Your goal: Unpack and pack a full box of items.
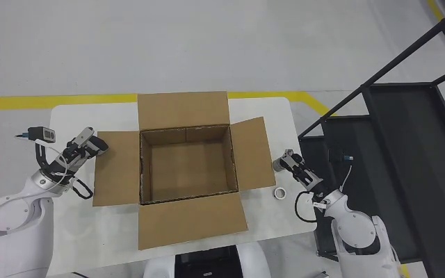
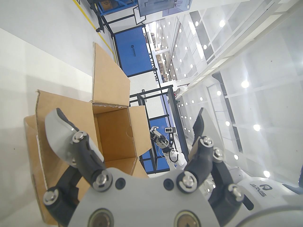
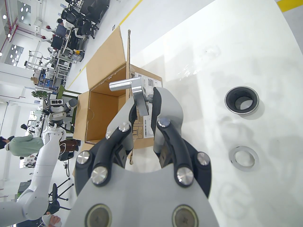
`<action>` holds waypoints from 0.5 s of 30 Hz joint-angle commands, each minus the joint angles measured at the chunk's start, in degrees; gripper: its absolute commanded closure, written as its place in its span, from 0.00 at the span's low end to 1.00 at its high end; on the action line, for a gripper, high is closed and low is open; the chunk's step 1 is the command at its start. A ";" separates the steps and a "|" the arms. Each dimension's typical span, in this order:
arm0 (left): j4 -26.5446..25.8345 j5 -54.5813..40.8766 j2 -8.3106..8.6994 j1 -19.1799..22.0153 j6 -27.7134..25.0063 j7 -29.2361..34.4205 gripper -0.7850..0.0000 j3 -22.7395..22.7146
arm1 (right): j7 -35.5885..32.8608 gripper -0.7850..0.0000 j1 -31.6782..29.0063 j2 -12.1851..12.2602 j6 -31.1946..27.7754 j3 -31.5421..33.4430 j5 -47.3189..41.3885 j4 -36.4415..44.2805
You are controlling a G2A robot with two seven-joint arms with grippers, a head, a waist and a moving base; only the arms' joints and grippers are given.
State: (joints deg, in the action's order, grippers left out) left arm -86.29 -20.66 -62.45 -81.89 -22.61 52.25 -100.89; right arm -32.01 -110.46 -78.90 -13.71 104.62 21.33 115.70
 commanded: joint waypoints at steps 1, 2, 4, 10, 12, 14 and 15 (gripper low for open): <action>0.00 0.00 0.00 0.00 0.00 0.00 0.00 0.00 | -0.39 1.00 -0.52 0.20 0.13 1.10 -0.19 0.65; 0.00 0.00 0.00 0.00 0.00 0.00 0.00 0.00 | -1.03 1.00 -1.09 0.32 0.13 1.92 -0.49 1.15; 0.00 0.00 0.00 0.00 0.00 0.00 0.00 0.00 | -2.69 1.00 -2.60 0.60 -0.22 3.99 -1.12 2.14; 0.00 0.00 0.00 0.00 0.00 0.00 0.00 0.00 | -7.89 1.00 -7.66 1.40 -0.60 9.36 1.16 1.50; 0.00 0.00 0.00 0.00 0.00 0.00 0.00 0.00 | -9.48 1.00 -8.92 1.63 -0.61 9.35 4.36 0.30; 0.00 0.00 0.00 0.00 0.00 0.00 0.00 0.00 | -9.69 1.00 -9.60 1.78 -0.28 8.27 9.05 -1.54; 0.00 0.00 0.00 0.00 0.00 0.00 0.00 0.00 | -9.01 1.00 -9.63 1.83 0.26 7.65 11.75 -2.61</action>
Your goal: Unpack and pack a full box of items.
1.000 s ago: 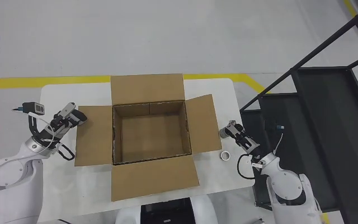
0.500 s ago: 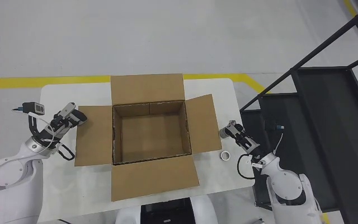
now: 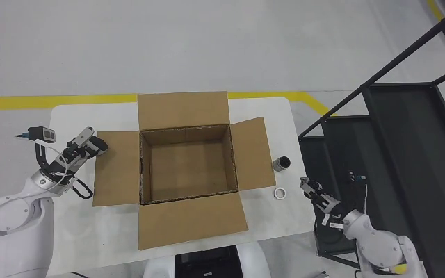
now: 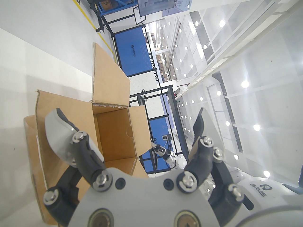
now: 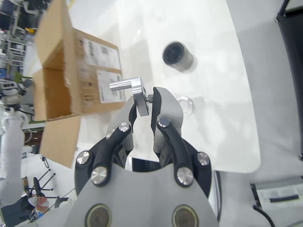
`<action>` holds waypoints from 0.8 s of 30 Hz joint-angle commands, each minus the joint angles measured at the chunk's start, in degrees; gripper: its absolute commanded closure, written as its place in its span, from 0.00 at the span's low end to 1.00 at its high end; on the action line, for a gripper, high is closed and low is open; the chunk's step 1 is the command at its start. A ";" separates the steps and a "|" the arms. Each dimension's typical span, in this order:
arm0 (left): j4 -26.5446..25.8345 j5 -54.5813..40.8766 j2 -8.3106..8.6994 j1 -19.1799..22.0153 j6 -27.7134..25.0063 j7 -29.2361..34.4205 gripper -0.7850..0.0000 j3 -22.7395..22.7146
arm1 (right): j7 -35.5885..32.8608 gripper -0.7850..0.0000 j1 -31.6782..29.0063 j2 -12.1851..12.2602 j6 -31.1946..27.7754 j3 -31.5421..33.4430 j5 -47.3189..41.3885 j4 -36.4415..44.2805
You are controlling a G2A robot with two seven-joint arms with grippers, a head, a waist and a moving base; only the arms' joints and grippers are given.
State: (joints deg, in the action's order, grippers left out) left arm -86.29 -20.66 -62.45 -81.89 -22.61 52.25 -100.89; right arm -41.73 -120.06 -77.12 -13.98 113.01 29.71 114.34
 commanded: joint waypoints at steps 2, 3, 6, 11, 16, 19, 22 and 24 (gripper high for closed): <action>0.00 0.00 0.00 0.00 0.00 0.00 0.00 0.00 | 2.53 1.00 0.14 0.08 1.77 -2.89 9.51 -3.48; 0.00 0.00 0.00 0.00 0.00 0.00 0.00 0.00 | 3.79 1.00 0.48 0.04 2.58 -4.11 11.58 -4.67; 0.00 0.00 0.00 0.00 0.00 0.00 0.00 0.00 | 7.10 1.00 2.39 -0.08 5.48 -7.45 16.44 -8.86; 0.00 0.00 0.00 0.00 0.00 0.00 0.00 0.00 | 11.74 1.00 6.99 -0.34 15.56 -11.49 24.86 -14.62; 0.00 0.00 0.00 0.00 0.00 0.00 0.00 0.00 | 12.23 1.00 9.64 -0.53 22.48 -13.81 28.55 -16.56; 0.00 0.00 0.00 0.00 0.00 0.00 0.00 0.00 | 11.44 1.00 10.37 -0.51 24.00 -14.41 29.65 -17.04; 0.00 0.00 0.00 0.00 0.00 0.00 0.00 0.00 | 10.13 1.00 10.44 -0.42 23.64 -14.76 29.80 -17.04; 0.00 0.00 0.00 0.00 0.00 0.00 0.00 0.00 | 9.18 1.00 10.30 -0.40 23.15 -15.07 29.21 -16.77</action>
State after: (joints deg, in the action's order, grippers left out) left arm -86.29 -20.66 -62.45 -81.89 -22.61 52.25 -100.89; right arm -32.02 -109.68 -77.53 9.43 98.08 59.28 97.40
